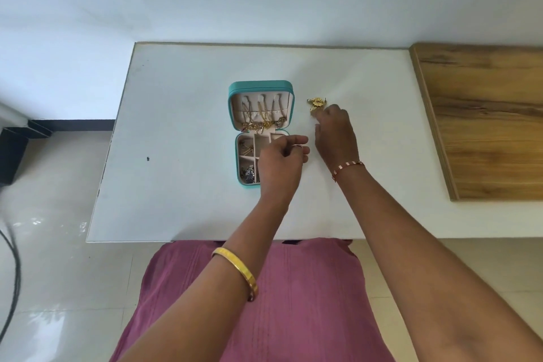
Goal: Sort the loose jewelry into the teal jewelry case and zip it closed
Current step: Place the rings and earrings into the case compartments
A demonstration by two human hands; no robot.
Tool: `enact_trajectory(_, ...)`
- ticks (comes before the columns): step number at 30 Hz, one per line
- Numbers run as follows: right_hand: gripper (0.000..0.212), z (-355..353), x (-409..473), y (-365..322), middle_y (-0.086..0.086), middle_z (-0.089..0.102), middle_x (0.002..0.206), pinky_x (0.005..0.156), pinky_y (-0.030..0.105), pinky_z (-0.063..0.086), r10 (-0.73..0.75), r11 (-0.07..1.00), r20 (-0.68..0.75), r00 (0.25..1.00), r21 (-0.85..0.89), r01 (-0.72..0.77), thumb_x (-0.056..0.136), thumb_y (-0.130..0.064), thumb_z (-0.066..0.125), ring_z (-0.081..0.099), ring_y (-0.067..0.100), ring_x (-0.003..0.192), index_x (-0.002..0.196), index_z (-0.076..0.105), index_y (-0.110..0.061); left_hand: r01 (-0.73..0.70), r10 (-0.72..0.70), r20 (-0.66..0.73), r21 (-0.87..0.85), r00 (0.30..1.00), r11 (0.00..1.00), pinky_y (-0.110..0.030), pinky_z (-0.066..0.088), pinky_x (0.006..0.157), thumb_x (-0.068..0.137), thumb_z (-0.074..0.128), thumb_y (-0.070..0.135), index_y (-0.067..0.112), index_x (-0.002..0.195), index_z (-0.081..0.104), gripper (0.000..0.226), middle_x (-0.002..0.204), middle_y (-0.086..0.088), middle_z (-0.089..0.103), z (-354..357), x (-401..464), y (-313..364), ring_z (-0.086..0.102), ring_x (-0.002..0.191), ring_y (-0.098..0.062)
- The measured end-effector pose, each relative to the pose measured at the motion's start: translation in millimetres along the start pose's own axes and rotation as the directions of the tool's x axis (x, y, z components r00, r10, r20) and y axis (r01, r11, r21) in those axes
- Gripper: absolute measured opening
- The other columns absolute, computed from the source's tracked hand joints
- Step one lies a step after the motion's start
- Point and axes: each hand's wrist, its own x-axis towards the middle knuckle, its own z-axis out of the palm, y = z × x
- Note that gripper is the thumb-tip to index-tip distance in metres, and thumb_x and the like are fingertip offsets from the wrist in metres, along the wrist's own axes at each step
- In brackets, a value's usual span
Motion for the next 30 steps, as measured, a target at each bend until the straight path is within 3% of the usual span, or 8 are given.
enact_trajectory(3, 0.017, -1, -1, -1, 0.022, 0.054, 0.109, 0.079, 0.039, 0.042, 0.039, 0.999, -0.004, 0.999, 0.028, -0.039, 0.091, -0.005, 0.049, 0.048, 0.036, 0.104, 0.104, 0.057, 0.001, 0.013, -0.013, 0.009, 0.009, 1.000, 1.000, -0.022, 0.051, 0.074, 0.089, 0.048, 0.004, 0.016, 0.093, 0.066, 0.022, 0.078, 0.003, 0.067, 2, -1, -3, 0.062, 0.070, -0.007)
enact_trajectory(10, 0.022, -1, -17, -1, 0.023, 0.059, 0.100, 0.076, 0.034, 0.043, 0.097, 0.980, -0.036, 0.995, 0.178, -0.089, 0.082, -0.002, 0.054, 0.055, 0.035, 0.093, 0.102, 0.060, 0.004, 0.027, -0.027, 0.003, 0.021, 1.000, 0.999, -0.024, 0.051, 0.075, 0.091, 0.048, 0.004, 0.018, 0.090, 0.065, 0.022, 0.076, 0.006, 0.065, 0, -8, -6, 0.062, 0.071, -0.007)
enact_trajectory(16, 0.017, -6, -42, 1, 0.018, 0.069, 0.087, 0.070, 0.022, 0.045, 0.255, 0.864, -0.069, 0.965, 0.464, -0.195, 0.078, 0.000, 0.058, 0.064, 0.026, 0.075, 0.090, 0.069, 0.001, 0.063, -0.063, 0.015, -0.009, 0.998, 0.998, -0.024, 0.051, 0.075, 0.090, 0.048, 0.003, 0.017, 0.091, 0.064, 0.021, 0.077, 0.004, 0.065, -5, -13, -9, 0.060, 0.072, -0.009)
enact_trajectory(19, 0.016, -15, -55, -4, 0.012, 0.070, 0.081, 0.056, 0.014, 0.049, 0.397, 0.662, 0.078, 0.915, 0.666, -0.343, 0.081, 0.002, 0.056, 0.062, 0.003, 0.055, 0.088, 0.071, 0.000, 0.076, -0.076, 0.024, 0.000, 0.997, 0.997, -0.028, 0.051, 0.079, 0.090, 0.050, 0.004, 0.017, 0.094, 0.064, 0.020, 0.078, 0.005, 0.064, -7, -16, -12, 0.060, 0.075, -0.012)
enact_trajectory(23, 0.017, -34, -68, -19, 0.011, 0.067, 0.073, 0.054, 0.021, 0.054, 0.458, 0.068, 0.379, 0.804, 0.887, -0.457, 0.085, 0.007, 0.052, 0.061, 0.010, 0.051, 0.089, 0.067, 0.003, 0.107, -0.107, 0.036, -0.003, 0.994, 0.994, -0.038, 0.050, 0.092, 0.092, 0.049, 0.010, 0.012, 0.117, 0.060, 0.027, 0.089, 0.002, 0.064, -5, -21, -9, 0.061, 0.092, -0.018)
enact_trajectory(25, 0.021, -43, -74, -28, 0.008, 0.068, 0.067, 0.055, 0.022, 0.054, 0.377, -0.124, 0.449, 0.810, 0.891, -0.436, 0.086, 0.009, 0.048, 0.061, 0.013, 0.053, 0.086, 0.067, 0.001, 0.111, -0.110, 0.049, -0.010, 0.993, 0.994, -0.038, 0.049, 0.096, 0.094, 0.047, 0.012, 0.009, 0.124, 0.057, 0.031, 0.102, -0.005, 0.066, -4, -22, -5, 0.061, 0.102, -0.021)
enact_trajectory(27, 0.024, -49, -79, -34, 0.005, 0.070, 0.065, 0.056, 0.021, 0.053, 0.313, -0.196, 0.457, 0.833, 0.889, -0.414, 0.086, 0.011, 0.045, 0.062, 0.014, 0.056, 0.085, 0.067, 0.000, 0.081, -0.081, 0.054, -0.001, 0.995, 0.997, -0.037, 0.051, 0.094, 0.094, 0.049, 0.011, 0.007, 0.119, 0.061, 0.028, 0.102, -0.009, 0.067, -3, -23, 0, 0.063, 0.100, -0.023)
enact_trajectory(30, 0.024, -54, -82, -38, 0.002, 0.070, 0.065, 0.057, 0.020, 0.050, 0.290, -0.167, 0.431, 0.854, 0.902, -0.398, 0.086, 0.011, 0.046, 0.060, 0.012, 0.058, 0.083, 0.067, -0.001, 0.038, -0.038, 0.025, -0.014, 0.999, 0.999, -0.034, 0.053, 0.087, 0.090, 0.056, 0.009, 0.006, 0.109, 0.066, 0.022, 0.087, -0.006, 0.068, -4, -23, 4, 0.065, 0.086, -0.021)
